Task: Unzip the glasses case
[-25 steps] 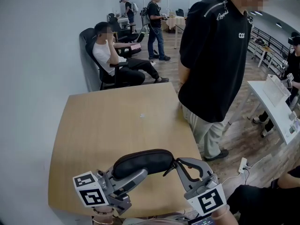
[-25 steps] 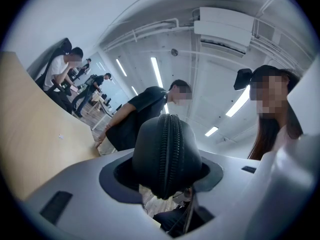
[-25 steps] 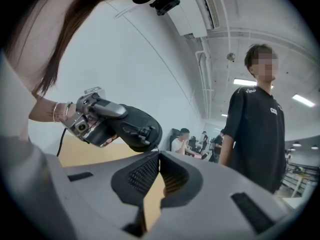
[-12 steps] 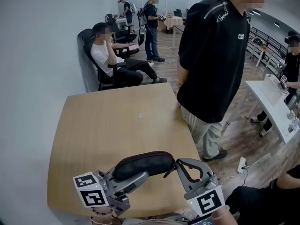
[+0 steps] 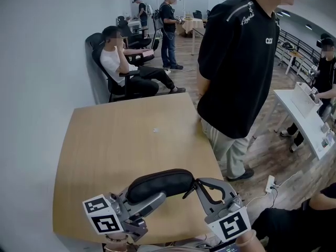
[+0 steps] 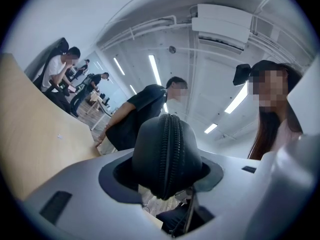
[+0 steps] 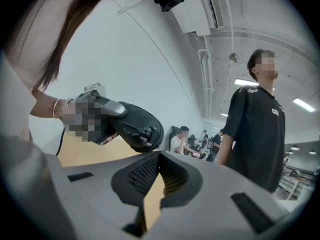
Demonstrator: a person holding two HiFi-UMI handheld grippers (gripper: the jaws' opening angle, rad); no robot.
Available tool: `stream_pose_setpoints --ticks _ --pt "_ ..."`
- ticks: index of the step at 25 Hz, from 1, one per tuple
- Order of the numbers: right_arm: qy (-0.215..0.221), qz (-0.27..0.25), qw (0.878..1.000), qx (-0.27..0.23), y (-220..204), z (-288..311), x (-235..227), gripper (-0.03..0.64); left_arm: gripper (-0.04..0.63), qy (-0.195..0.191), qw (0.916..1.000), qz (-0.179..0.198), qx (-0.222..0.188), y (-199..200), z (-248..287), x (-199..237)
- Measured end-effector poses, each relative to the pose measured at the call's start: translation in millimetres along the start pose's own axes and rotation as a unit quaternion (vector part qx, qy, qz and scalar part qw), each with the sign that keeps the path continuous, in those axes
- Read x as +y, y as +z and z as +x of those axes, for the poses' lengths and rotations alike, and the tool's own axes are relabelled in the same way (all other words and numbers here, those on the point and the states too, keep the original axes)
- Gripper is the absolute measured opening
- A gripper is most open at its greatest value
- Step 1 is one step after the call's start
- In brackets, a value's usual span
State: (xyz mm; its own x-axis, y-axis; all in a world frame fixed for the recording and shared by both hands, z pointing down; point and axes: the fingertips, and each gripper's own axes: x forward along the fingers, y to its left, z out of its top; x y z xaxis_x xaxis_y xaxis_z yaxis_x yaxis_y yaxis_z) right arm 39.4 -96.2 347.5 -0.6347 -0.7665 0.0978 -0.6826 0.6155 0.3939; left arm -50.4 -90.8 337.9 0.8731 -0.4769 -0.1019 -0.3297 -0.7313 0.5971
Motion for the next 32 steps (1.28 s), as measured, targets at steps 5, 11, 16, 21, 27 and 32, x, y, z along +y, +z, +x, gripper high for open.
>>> stream_pose_setpoints --ticks 5,11,16,21,27,32 --pt "-0.002 0.028 1.0 -0.01 4.3 -0.9 -2.2 0.015 0.233 -0.007 0.9997 0.01 -0.021 6.0 1.0 -3.8" --pt "0.008 0.032 0.999 -0.013 7.0 2.0 3.6 0.015 0.236 -0.013 0.9979 0.016 -0.061 19.7 -1.1 -4.4" --pt "0.023 0.03 0.999 -0.016 10.8 3.3 12.7 0.015 0.236 -0.015 0.9929 0.036 -0.113 33.4 -5.5 -8.7" --pt "0.019 0.015 1.0 -0.012 9.7 2.2 9.4 0.015 0.229 -0.008 0.9948 0.059 -0.083 28.3 -4.4 -10.2" --pt "0.011 -0.019 1.0 0.018 -0.2 0.2 7.7 0.015 0.218 0.008 0.9966 0.07 -0.042 20.7 -0.3 -8.7" --pt "0.005 -0.043 0.999 0.029 -4.0 0.3 8.0 0.015 0.215 0.018 0.9966 0.078 -0.021 15.1 -0.7 -6.4"
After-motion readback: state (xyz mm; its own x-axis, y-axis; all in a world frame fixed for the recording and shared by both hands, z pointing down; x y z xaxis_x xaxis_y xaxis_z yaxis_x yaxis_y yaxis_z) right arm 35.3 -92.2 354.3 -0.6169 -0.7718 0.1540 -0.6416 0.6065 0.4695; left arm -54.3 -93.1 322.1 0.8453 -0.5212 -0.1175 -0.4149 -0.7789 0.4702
